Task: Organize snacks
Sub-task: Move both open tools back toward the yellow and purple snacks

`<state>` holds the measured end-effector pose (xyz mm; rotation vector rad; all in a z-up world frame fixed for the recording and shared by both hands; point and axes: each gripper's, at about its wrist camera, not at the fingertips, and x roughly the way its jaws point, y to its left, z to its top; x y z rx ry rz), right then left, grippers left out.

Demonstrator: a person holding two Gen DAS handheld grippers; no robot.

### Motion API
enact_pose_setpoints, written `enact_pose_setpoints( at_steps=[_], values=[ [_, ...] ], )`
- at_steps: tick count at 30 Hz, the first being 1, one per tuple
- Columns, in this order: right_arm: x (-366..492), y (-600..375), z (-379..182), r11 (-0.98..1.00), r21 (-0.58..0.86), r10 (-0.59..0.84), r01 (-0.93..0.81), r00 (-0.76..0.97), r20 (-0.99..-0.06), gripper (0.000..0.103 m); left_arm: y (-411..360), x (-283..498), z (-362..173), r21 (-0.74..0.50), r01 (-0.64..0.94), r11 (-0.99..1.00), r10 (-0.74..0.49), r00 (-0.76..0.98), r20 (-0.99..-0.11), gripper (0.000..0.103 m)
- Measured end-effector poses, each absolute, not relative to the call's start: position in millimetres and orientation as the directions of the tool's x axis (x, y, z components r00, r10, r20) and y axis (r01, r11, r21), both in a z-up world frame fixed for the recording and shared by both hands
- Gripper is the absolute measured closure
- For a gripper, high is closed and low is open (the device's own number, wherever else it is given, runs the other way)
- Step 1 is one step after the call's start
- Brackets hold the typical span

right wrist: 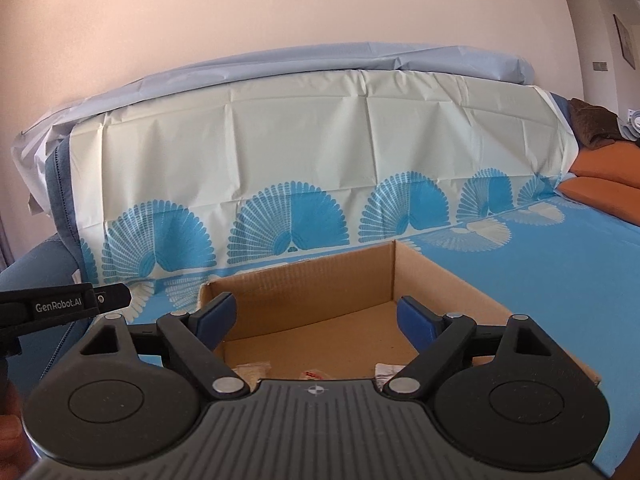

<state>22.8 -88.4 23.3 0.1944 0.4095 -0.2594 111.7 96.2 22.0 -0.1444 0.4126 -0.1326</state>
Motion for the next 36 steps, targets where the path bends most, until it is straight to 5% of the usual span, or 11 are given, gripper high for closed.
enact_pose_setpoints(
  at_steps=[8,14,24,36],
  values=[
    [30,-45,22,0.975,0.158,-0.08,0.159,0.906,-0.416,0.058,159,116,15,-0.21,-0.055,0.976,-0.05,0.885,-0.462,0.084],
    [35,-14,21,0.984,0.167,0.009,0.067,0.91,-0.415,0.068,194,118,11,-0.228,-0.142,0.963,0.004,0.858,-0.514,0.084],
    [57,38,2,0.978,0.165,0.198,-0.13,0.827,-0.525,0.068,226,126,0,-0.233,-0.228,0.945,0.051,0.81,-0.585,0.084],
    [96,80,-15,0.971,0.083,0.231,-0.225,0.784,-0.576,0.052,242,141,-13,-0.23,-0.298,0.926,0.092,0.771,-0.63,0.084]
  ],
)
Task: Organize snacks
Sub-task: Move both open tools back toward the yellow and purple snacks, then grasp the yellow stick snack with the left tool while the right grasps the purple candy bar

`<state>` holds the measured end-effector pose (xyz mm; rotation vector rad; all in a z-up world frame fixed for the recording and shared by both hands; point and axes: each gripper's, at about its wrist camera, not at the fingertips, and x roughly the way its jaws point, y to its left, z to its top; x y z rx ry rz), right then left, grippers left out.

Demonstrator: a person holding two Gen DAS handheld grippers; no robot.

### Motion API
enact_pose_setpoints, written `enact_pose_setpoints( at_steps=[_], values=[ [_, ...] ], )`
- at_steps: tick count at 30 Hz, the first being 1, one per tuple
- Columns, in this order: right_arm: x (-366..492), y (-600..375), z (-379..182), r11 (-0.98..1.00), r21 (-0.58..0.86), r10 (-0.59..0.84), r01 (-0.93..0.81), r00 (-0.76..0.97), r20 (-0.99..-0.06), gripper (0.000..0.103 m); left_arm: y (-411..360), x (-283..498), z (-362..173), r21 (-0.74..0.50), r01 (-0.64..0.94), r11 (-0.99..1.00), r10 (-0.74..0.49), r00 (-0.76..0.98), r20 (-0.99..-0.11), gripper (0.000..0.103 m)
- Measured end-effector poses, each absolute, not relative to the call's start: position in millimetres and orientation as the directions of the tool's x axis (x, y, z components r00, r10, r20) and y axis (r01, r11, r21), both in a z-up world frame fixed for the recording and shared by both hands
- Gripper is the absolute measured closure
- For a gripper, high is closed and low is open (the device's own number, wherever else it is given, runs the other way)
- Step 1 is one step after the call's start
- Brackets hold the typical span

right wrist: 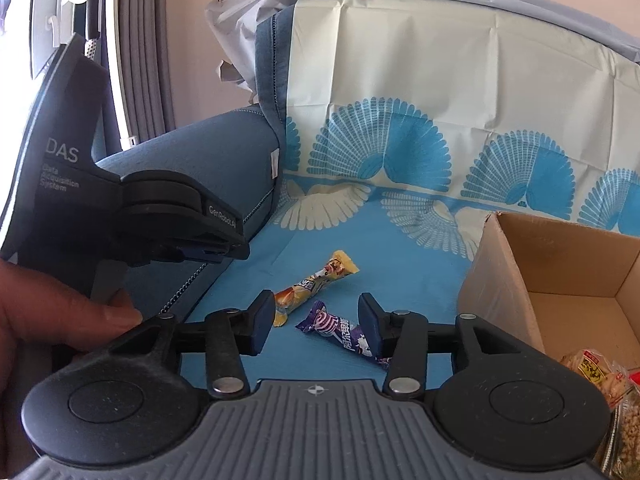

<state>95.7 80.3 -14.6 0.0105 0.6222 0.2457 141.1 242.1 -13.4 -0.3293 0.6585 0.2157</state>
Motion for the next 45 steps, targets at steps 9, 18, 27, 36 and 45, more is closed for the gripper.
enact_pose_setpoints(
  at_steps=[9,18,27,36,45],
  values=[
    [142,84,-40,0.975,0.1,0.216,-0.199,0.733,-0.645,0.04,251,151,-20,-0.204,-0.324,0.924,0.122,0.754,-0.645,0.084],
    [171,90,-61,0.971,0.093,0.222,-0.221,0.677,-0.702,0.03,253,174,-32,-0.212,-0.308,0.928,0.093,0.74,-0.666,0.082],
    [188,90,-75,0.972,0.084,0.208,-0.22,0.637,-0.742,0.028,235,211,-57,-0.255,-0.191,0.948,-0.057,0.685,-0.726,0.054],
    [203,75,-91,0.977,0.098,0.192,-0.187,0.592,-0.783,0.027,237,239,-77,-0.265,-0.187,0.946,-0.086,0.643,-0.761,0.053],
    [213,75,-106,0.97,0.129,0.22,-0.204,0.526,-0.821,0.029,226,252,-88,-0.184,-0.165,0.969,-0.051,0.598,-0.8,0.055]
  ],
)
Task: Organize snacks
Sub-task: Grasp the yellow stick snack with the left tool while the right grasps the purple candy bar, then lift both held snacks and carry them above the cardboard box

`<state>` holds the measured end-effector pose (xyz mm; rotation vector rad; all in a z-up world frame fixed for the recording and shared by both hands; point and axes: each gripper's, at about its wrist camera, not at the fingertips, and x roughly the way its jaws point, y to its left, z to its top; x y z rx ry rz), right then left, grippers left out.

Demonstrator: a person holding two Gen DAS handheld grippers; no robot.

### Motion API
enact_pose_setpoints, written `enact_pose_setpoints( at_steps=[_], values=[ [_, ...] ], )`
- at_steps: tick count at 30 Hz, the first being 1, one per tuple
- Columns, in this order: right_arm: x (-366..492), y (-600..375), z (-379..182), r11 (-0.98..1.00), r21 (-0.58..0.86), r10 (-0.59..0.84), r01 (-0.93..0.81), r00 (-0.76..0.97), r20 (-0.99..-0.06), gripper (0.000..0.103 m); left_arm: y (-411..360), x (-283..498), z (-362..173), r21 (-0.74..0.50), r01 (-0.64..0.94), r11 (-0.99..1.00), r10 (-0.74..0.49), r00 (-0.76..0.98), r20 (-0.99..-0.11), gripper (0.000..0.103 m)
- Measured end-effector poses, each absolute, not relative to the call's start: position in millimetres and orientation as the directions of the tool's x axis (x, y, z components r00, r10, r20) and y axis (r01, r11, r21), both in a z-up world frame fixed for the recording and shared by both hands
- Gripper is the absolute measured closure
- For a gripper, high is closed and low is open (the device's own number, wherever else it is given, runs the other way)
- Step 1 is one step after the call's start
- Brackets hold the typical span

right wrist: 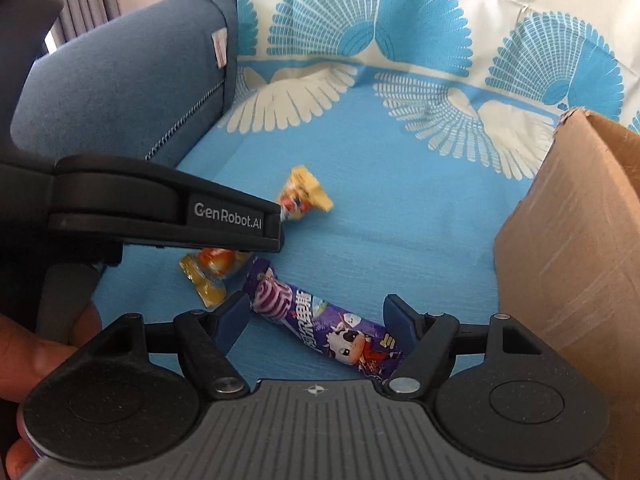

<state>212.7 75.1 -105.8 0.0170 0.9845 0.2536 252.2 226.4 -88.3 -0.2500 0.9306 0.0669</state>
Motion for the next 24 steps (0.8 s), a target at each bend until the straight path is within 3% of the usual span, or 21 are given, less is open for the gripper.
enact_pose_setpoints(
  at_steps=[1,3,4,5,9,17,24],
  values=[
    [213,76,-107,0.967,0.135,0.229,-0.214,0.511,-0.828,0.032,227,252,-89,-0.18,-0.167,0.969,-0.046,0.594,-0.803,0.056],
    [211,79,-110,0.961,0.136,0.242,-0.241,0.491,-0.837,0.045,228,252,-89,-0.159,-0.178,0.971,-0.025,0.584,-0.811,0.073],
    [210,81,-111,0.956,0.136,0.25,-0.261,0.48,-0.841,0.057,229,251,-89,-0.154,-0.186,0.97,-0.018,0.58,-0.815,0.078],
    [208,83,-112,0.949,0.139,0.262,-0.282,0.467,-0.844,0.069,231,251,-89,-0.156,-0.192,0.969,-0.017,0.578,-0.816,0.078],
    [199,91,-111,0.925,0.133,0.295,-0.355,0.453,-0.841,0.084,235,247,-85,-0.166,-0.225,0.96,-0.006,0.577,-0.817,0.079],
    [183,73,-102,0.937,0.19,0.32,-0.293,0.497,-0.807,0.087,247,218,-73,-0.269,-0.326,0.907,-0.033,0.579,-0.815,0.079],
    [148,52,-89,0.941,0.268,0.339,-0.209,0.528,-0.779,0.087,232,168,-53,-0.281,-0.334,0.9,-0.029,0.596,-0.803,0.079]
  ],
)
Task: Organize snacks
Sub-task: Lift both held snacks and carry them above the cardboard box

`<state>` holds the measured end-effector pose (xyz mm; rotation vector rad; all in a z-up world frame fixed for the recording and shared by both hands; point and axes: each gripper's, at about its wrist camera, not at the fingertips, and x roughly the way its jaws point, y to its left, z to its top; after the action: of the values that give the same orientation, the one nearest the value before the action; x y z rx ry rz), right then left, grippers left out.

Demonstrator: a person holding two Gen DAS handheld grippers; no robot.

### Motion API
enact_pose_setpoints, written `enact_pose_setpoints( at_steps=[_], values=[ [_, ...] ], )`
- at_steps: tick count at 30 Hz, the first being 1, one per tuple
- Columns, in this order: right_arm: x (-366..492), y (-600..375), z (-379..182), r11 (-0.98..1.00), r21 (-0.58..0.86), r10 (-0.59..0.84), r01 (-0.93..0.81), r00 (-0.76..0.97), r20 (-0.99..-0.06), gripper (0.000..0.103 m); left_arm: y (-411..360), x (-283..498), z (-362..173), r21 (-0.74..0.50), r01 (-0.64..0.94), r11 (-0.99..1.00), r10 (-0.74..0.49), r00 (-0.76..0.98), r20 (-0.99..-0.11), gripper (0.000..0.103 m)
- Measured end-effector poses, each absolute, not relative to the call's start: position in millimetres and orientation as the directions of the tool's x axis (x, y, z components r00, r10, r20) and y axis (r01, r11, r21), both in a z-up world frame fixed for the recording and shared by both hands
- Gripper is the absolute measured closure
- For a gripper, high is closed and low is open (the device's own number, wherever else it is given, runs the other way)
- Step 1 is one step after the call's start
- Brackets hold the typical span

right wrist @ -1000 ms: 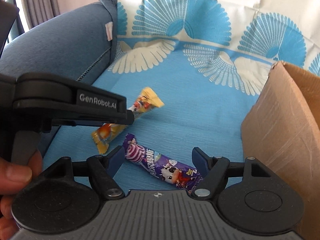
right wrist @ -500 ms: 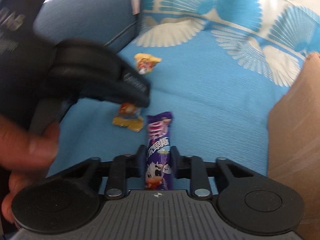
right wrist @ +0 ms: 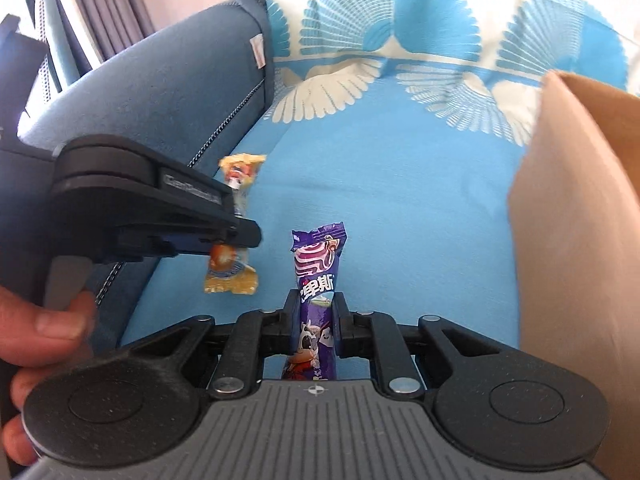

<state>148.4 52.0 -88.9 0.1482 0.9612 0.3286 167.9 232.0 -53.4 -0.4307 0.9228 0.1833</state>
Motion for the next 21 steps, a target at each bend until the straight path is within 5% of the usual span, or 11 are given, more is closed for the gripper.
enact_pose_setpoints(
  at_steps=[14,21],
  values=[
    [64,19,-18,0.92,0.305,0.388,-0.245,0.662,-0.641,0.087,191,77,-9,-0.253,-0.273,0.928,0.013,0.704,-0.71,0.079],
    [30,-16,26,0.931,0.267,0.352,-0.248,0.8,-0.485,0.087,169,70,10,-0.223,-0.218,0.95,0.008,0.733,-0.68,0.079]
  ],
)
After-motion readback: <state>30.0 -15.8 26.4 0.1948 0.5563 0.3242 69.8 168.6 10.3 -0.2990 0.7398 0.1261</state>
